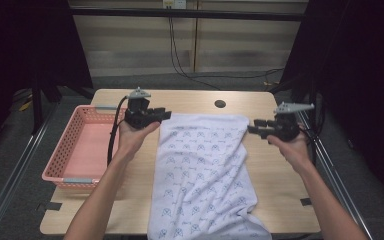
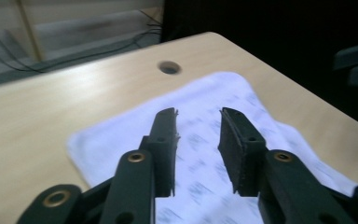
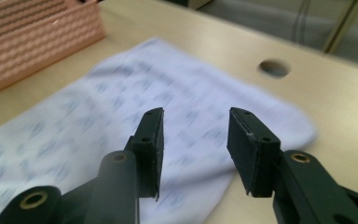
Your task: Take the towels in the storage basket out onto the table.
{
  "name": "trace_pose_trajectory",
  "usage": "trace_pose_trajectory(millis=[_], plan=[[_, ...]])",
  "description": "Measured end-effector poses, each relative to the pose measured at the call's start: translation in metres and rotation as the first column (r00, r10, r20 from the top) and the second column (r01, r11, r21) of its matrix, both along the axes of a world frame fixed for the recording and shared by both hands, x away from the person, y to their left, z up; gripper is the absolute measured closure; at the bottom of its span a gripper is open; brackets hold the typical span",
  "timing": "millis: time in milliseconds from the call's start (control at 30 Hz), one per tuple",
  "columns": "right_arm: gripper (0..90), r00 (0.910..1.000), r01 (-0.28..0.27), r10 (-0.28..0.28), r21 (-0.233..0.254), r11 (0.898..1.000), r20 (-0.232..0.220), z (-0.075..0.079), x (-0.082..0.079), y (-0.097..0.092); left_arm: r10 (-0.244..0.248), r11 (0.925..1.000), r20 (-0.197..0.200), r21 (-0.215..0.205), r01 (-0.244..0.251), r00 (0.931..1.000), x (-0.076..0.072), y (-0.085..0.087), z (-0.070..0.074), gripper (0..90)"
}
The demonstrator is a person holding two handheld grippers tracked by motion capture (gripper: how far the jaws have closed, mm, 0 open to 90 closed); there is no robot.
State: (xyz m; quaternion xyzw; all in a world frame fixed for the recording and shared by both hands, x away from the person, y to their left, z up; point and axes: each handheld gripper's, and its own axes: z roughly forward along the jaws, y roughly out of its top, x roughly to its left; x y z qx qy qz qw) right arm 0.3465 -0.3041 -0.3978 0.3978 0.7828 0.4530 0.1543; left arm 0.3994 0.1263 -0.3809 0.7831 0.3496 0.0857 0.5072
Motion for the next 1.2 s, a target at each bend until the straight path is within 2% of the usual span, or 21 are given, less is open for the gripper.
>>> trace_pose_trajectory(millis=[33, 67, 100, 167, 267, 367, 433, 467, 500, 567, 633, 700, 767, 800, 867, 967, 1000, 1033, 1100, 1167, 1200], plan=[[56.3, 0.9993, -0.020, 0.019, -0.025, 0.999, -0.031, -0.019, -0.021, 0.000, -0.028, 0.9996, -0.017, 0.007, 0.028, 0.9995, -0.018, -0.001, -0.009, 70.0], [56.3, 0.9993, -0.020, 0.019, -0.025, 0.999, -0.031, -0.019, -0.021, 0.000, -0.028, 0.9996, -0.017, 0.007, 0.028, 0.9995, -0.018, -0.001, -0.009, 71.2], [56.2, 0.9981, -0.030, 0.028, -0.028, 0.999, -0.055, -0.031, -0.030, -0.001, -0.048, 0.9988, -0.025, 0.011, 0.048, 0.9985, -0.026, -0.003, -0.014, 71.2], [55.6, 0.9954, -0.024, 0.019, -0.060, 0.998, -0.094, -0.052, -0.043, -0.002, -0.096, 0.9926, -0.041, 0.071, 0.098, 0.9946, -0.043, -0.009, -0.024, 72.0], [53.0, 0.9902, 0.013, -0.020, -0.050, 0.999, -0.138, -0.078, -0.050, -0.005, -0.151, 0.9851, -0.075, 0.072, 0.156, 0.9857, -0.064, -0.012, -0.045, 72.0], [52.8, 0.9869, 0.040, -0.050, -0.067, 0.997, -0.154, -0.091, -0.037, -0.005, -0.147, 0.9790, -0.124, 0.123, 0.162, 0.9814, -0.076, -0.010, -0.074, 72.6], [52.9, 0.9859, 0.056, -0.064, -0.053, 0.997, -0.155, -0.094, -0.023, -0.006, -0.136, 0.9787, -0.175, 0.128, 0.160, 0.9750, -0.079, -0.005, -0.094, 72.7], [53.3, 0.9850, 0.069, -0.071, -0.018, 0.997, -0.157, -0.097, -0.010, -0.006, -0.132, 0.9709, -0.196, 0.172, 0.166, 0.9717, -0.081, -0.004, -0.108, 72.8], [53.8, 0.9843, 0.068, -0.069, -0.011, 0.998, -0.163, -0.099, -0.005, -0.004, -0.140, 0.9661, -0.201, 0.187, 0.178, 0.9695, -0.081, -0.003, -0.111, 72.8], [57.0, 0.9833, 0.064, -0.066, -0.017, 0.998, -0.170, -0.101, -0.001, -0.001, -0.132, 0.9638, -0.203, 0.202, 0.174, 0.9701, -0.081, -0.003, -0.113, 72.7], [70.0, 0.9802, 0.042, -0.043, -0.009, 0.999, -0.193, -0.105, 0.004, 0.006, -0.115, 0.9618, -0.191, 0.224, 0.157, 0.9748, -0.081, -0.002, -0.116, 73.3], [85.7, 0.9814, 0.035, -0.038, -0.022, 0.999, -0.188, -0.106, 0.002, 0.008, -0.100, 0.9654, -0.189, 0.219, 0.142, 0.9768, -0.084, -0.001, -0.117, 73.6], [89.3, 0.9838, 0.044, -0.050, -0.037, 0.998, -0.172, -0.099, -0.007, 0.002, -0.090, 0.9592, -0.167, 0.251, 0.131, 0.9818, -0.090, 0.000, -0.116, 73.4], [89.3, 0.9838, 0.044, -0.050, -0.037, 0.998, -0.172, -0.099, -0.007, 0.002, -0.093, 0.9546, -0.160, 0.266, 0.134, 0.9828, -0.093, 0.001, -0.115, 73.4], [89.3, 0.9867, 0.052, -0.056, -0.030, 0.998, -0.153, -0.092, -0.016, -0.005, -0.076, 0.9616, -0.168, 0.248, 0.117, 0.9828, -0.097, 0.005, -0.116, 72.8], [88.5, 0.9870, 0.070, -0.076, -0.045, 0.997, -0.142, -0.087, -0.029, -0.013, -0.081, 0.9595, -0.173, 0.253, 0.124, 0.9816, -0.101, 0.010, -0.115, 72.0], [84.0, 0.9866, 0.071, -0.079, -0.054, 0.996, -0.143, -0.086, -0.033, -0.016, -0.088, 0.9595, -0.180, 0.249, 0.132, 0.9797, -0.102, 0.011, -0.115, 70.5], [66.3, 0.9868, 0.093, -0.098, -0.048, 0.995, -0.129, -0.084, -0.039, -0.020, -0.083, 0.9612, -0.181, 0.245, 0.127, 0.9799, -0.104, 0.010, -0.114, 64.9], [62.5, 0.9876, 0.082, -0.085, -0.027, 0.996, -0.132, -0.081, -0.044, -0.021, -0.080, 0.9595, -0.174, 0.253, 0.123, 0.9814, -0.108, 0.009, -0.113, 63.6], [58.3, 0.9907, 0.064, -0.065, -0.014, 0.998, -0.120, -0.073, -0.058, -0.018, -0.116, 0.9696, -0.193, 0.191, 0.153, 0.9743, -0.112, 0.010, -0.108, 62.9], [58.1, 0.9913, 0.035, -0.035, -0.001, 0.999, -0.127, -0.070, -0.066, -0.016, -0.134, 0.9700, -0.202, 0.174, 0.170, 0.9703, -0.116, 0.011, -0.106, 64.1]])
